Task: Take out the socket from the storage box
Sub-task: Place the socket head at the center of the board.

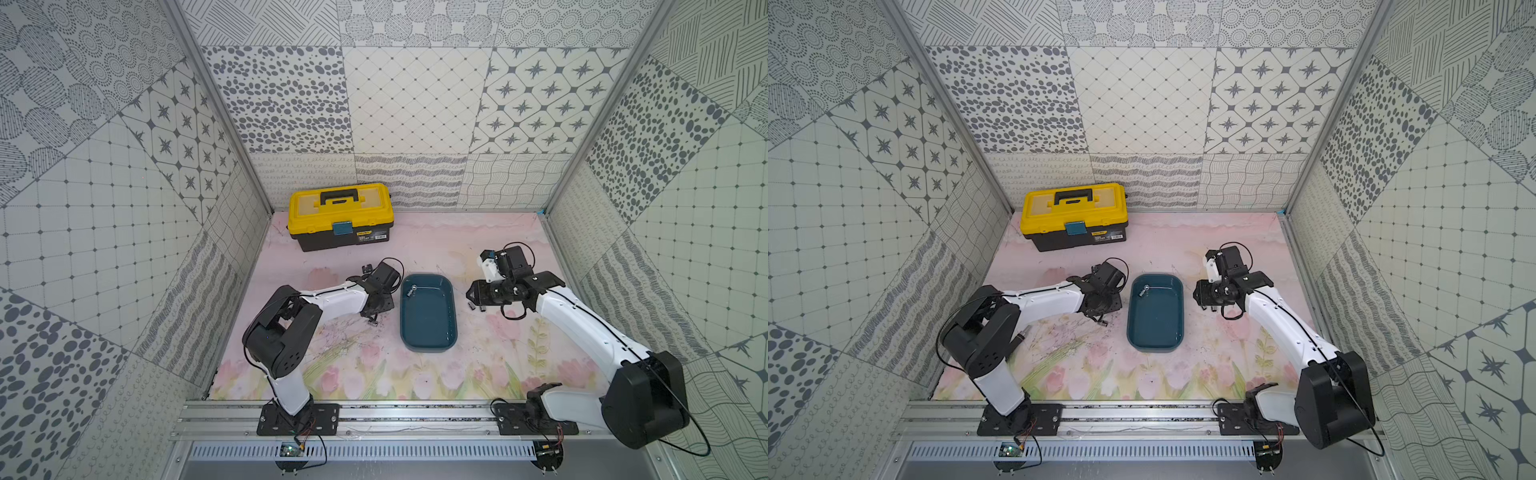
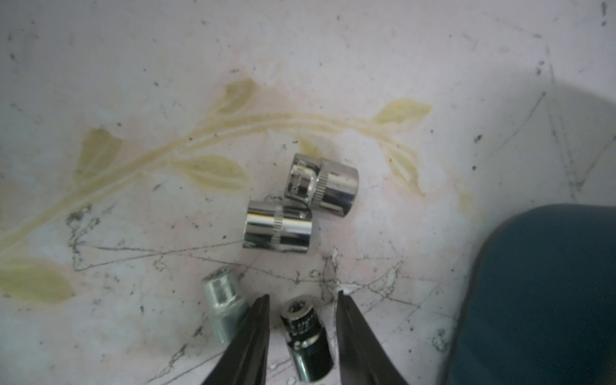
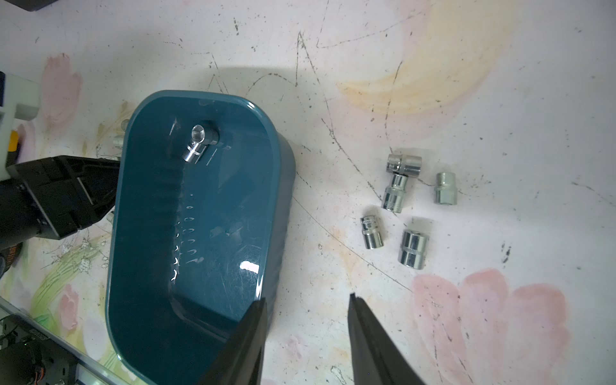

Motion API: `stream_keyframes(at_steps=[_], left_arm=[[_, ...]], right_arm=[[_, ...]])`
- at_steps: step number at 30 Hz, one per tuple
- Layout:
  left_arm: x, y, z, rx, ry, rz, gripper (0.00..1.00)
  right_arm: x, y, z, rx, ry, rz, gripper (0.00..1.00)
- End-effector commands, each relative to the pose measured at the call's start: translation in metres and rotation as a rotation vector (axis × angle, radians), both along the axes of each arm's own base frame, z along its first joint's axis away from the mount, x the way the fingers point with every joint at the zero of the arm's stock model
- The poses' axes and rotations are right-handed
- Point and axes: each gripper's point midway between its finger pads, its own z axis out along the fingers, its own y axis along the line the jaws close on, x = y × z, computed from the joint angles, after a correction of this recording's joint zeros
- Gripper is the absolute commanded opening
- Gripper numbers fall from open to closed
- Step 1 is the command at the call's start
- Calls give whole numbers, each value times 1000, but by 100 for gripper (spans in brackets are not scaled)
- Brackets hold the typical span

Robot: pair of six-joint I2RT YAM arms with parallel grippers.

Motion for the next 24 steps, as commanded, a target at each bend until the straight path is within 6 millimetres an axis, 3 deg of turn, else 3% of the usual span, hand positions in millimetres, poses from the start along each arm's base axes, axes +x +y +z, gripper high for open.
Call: stream_keyframes(at_steps=[1,7,13,20,24], left_arm=[[1,0,14,-6,-13,-13,43],[-24,17,38,35,30,-26,48],[-89,46,55,88,200,-2,51],[-162,46,38,39,412,64,59],[-183,38,27,13,447,76,63]], right_arm=[[6,3,3,18,-22,-4,45],[7,5,1,28,-18,-4,45],[8,5,3,26,-24,-4,45],[14,9,2,44,-13,-8,45],[14,10,3,51,-14,-10,45]])
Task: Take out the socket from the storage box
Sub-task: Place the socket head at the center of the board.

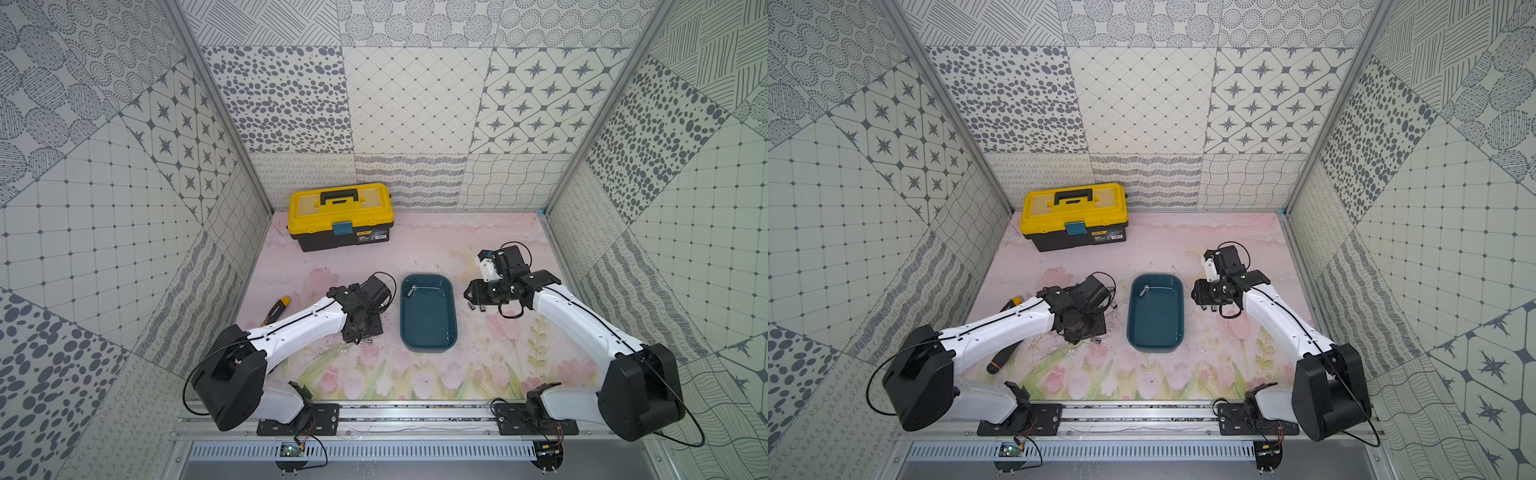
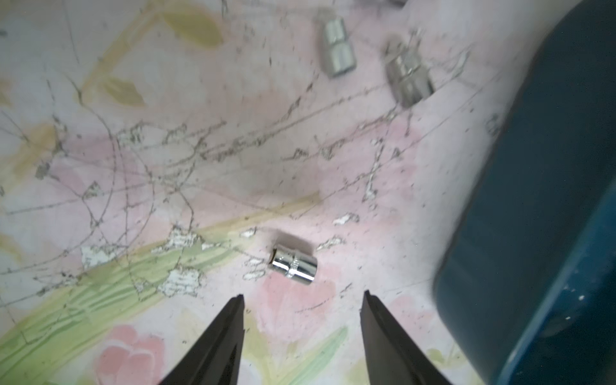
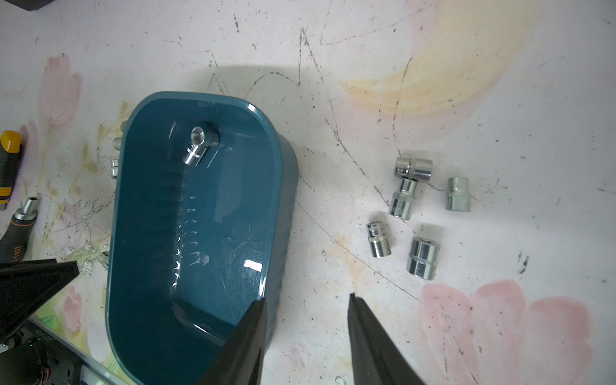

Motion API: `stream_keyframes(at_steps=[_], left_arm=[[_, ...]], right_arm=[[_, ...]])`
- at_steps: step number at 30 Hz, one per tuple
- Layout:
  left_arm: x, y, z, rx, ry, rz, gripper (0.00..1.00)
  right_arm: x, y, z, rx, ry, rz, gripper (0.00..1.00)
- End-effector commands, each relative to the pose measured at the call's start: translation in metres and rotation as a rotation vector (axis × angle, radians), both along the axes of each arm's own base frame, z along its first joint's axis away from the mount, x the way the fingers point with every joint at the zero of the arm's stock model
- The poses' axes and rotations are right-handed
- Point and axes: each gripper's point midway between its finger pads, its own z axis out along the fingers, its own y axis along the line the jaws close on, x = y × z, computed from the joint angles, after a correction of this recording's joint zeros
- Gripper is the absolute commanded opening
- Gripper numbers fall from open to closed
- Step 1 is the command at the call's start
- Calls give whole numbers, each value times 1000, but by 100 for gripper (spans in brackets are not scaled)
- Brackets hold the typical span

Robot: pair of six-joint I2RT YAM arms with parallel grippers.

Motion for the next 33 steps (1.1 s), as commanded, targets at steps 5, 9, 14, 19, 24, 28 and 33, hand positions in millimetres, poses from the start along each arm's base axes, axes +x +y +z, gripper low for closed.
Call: stream_keyframes(at_steps=[5,9,14,19,24,28,33], left_arm=[[-61,1,-29,-19,204,114,65],[-58,-10,-38,-59,203,120,65],[-49,-20,-45,-81,177,113,65],[-43,-22,-48,-73,156,107,64],[-39,-22,-51,-70,136,96,63],[-33,-27,-50,-82,119,89,62],[-26,-34,-48,-94,107,84,61]], right_arm=[[8,4,12,29,-37,-9,45],[7,3,11,24,-36,-11,45],[7,2,10,18,-37,-10,45],[7,2,9,14,-36,-7,45],[6,2,7,14,-32,-6,45],[7,2,7,12,-34,-7,45],[6,1,7,9,-34,-7,45]])
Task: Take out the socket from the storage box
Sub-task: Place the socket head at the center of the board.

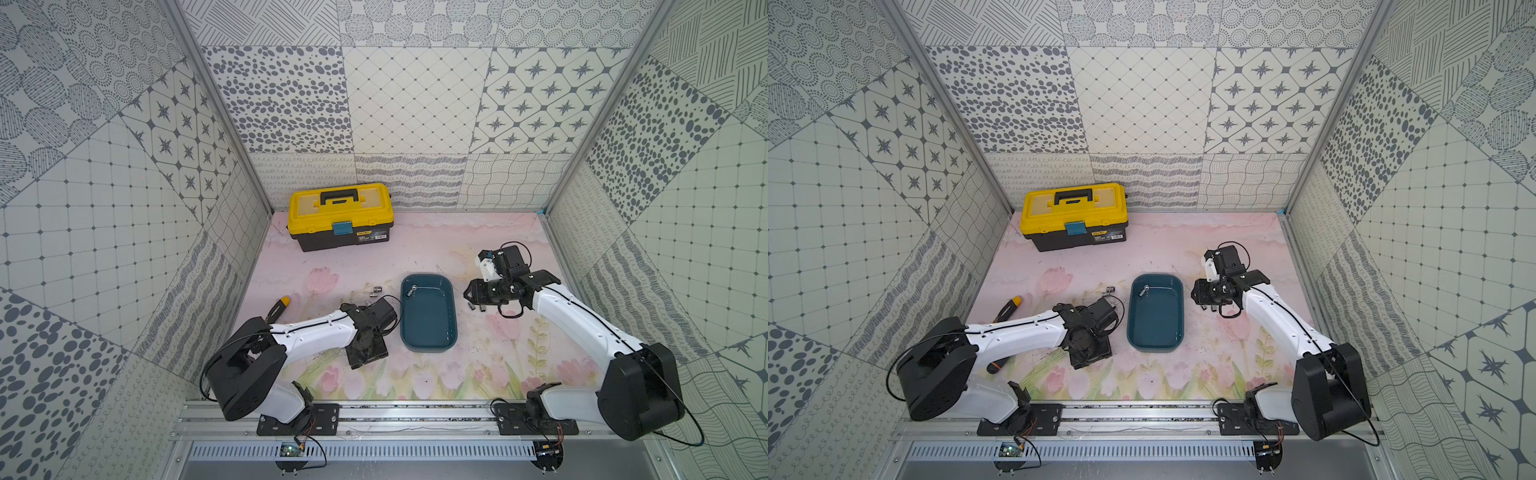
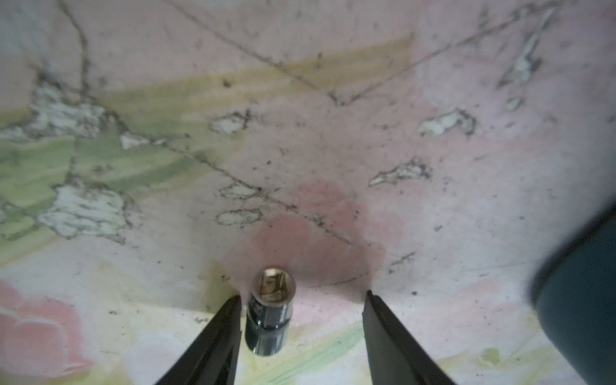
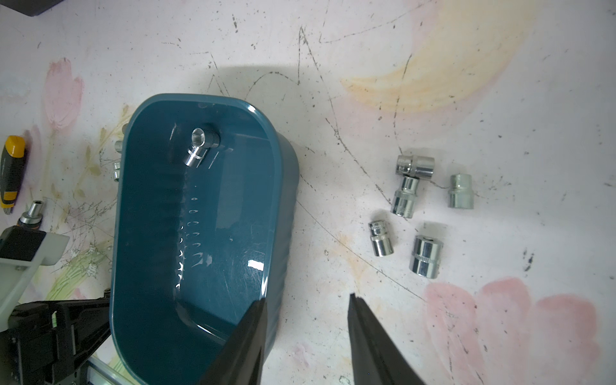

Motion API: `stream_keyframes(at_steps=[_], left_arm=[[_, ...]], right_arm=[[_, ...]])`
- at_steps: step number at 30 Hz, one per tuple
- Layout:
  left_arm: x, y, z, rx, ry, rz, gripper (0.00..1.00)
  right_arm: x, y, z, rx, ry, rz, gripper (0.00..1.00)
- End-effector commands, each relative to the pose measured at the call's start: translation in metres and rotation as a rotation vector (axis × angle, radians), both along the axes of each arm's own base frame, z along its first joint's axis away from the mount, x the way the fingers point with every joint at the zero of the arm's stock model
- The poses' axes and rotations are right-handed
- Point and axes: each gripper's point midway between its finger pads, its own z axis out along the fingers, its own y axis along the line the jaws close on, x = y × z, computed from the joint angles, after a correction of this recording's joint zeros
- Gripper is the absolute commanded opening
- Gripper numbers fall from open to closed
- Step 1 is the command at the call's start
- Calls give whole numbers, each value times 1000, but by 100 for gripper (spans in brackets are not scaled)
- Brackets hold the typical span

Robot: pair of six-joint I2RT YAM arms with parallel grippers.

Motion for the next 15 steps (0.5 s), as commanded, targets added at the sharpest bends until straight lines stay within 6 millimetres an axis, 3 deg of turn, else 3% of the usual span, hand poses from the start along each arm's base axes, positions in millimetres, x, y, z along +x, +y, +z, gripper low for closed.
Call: stream_keyframes(at_steps=[1,15], left_arm=[[18,-15,1,-39,-63,1,61],[17,-9,-3,6,-54,-28,54]], right_arm=[[6,0,7,2,-39,0,45],[6,-1,8,-11,-44,5,45]])
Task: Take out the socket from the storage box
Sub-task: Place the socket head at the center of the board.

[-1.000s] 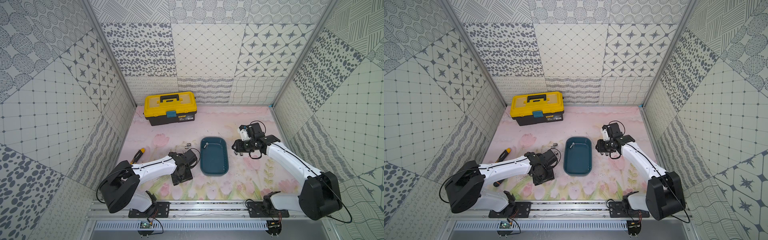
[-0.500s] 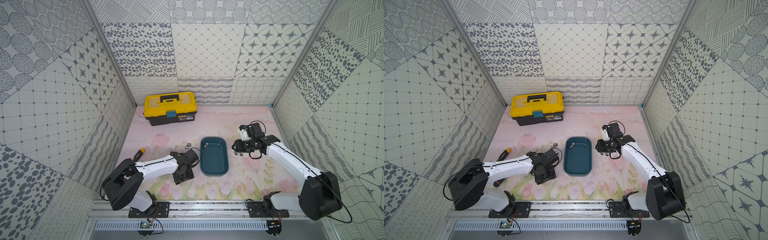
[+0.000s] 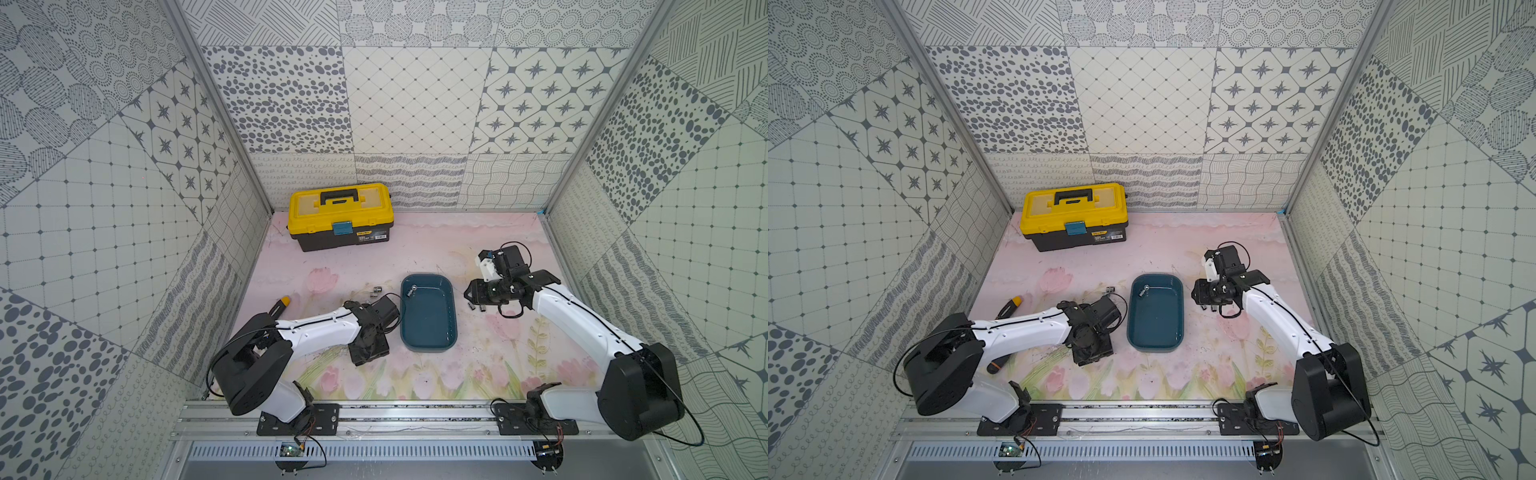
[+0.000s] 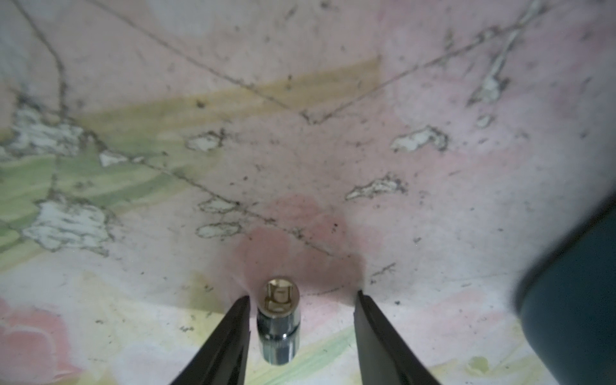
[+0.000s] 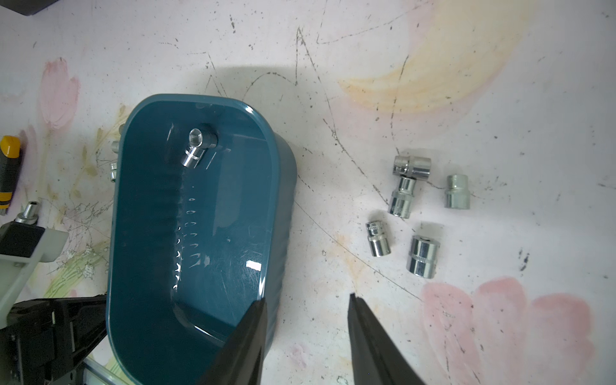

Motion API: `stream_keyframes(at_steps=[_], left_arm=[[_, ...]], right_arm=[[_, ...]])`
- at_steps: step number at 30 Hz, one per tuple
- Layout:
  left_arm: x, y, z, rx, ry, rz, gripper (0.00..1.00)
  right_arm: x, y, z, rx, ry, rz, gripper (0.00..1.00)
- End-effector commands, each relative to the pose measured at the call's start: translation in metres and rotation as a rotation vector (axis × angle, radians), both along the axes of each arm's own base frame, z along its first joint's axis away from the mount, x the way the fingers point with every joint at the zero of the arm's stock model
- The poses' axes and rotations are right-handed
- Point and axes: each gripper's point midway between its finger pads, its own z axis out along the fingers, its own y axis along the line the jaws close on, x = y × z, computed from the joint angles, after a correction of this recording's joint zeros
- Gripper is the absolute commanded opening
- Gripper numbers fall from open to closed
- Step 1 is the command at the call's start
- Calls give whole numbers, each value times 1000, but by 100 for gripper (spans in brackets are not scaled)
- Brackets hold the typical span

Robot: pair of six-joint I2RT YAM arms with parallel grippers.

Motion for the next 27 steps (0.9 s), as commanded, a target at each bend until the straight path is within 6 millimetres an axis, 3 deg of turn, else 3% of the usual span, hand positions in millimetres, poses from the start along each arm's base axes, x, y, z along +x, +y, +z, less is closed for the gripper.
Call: stream_keyframes(at_steps=[1,5,12,22,27], left_arm=[[12,-5,0,-2,-53,-28,54],[15,-7,9,-6,-72,-51,57],[28,-5,38,5,-135,-89,62],[48,8,72,-23,-202,-89,63],[40,2,67,-69,-194,-176,64]], right_arm=[[6,1,10,1,-42,8,45],[7,13,22,47,-60,46,45],[8,59,44,93,-125,118,45],[21,117,17,108,-77,112,45],[25,130,4,107,-62,116,45]])
